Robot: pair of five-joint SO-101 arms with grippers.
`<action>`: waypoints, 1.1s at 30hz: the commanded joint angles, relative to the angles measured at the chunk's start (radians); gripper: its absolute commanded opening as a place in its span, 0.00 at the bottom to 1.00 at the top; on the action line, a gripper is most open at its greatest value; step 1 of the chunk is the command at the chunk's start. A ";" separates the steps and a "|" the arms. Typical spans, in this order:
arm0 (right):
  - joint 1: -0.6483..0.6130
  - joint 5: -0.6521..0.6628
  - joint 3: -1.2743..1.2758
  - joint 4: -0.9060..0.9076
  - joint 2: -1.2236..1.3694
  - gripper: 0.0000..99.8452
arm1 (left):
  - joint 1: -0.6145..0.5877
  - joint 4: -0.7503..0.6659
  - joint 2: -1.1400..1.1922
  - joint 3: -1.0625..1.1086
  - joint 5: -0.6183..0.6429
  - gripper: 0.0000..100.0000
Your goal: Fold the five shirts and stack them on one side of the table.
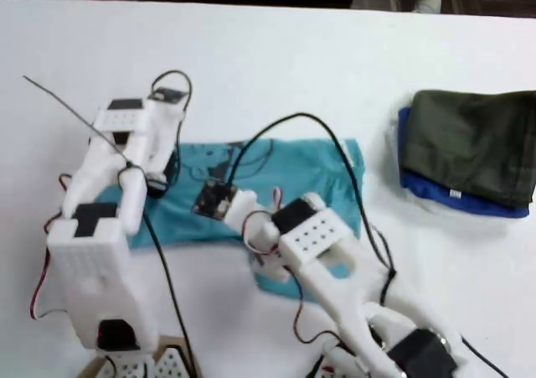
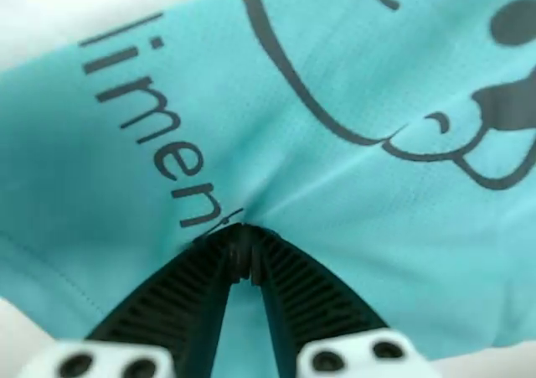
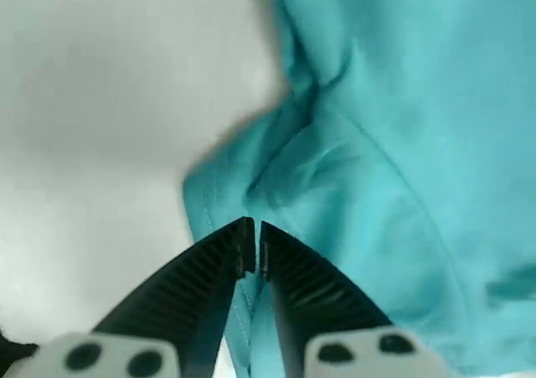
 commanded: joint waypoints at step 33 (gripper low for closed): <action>-0.088 -0.003 -0.203 0.079 0.168 0.13 | -0.014 -0.038 0.017 -0.031 0.002 0.03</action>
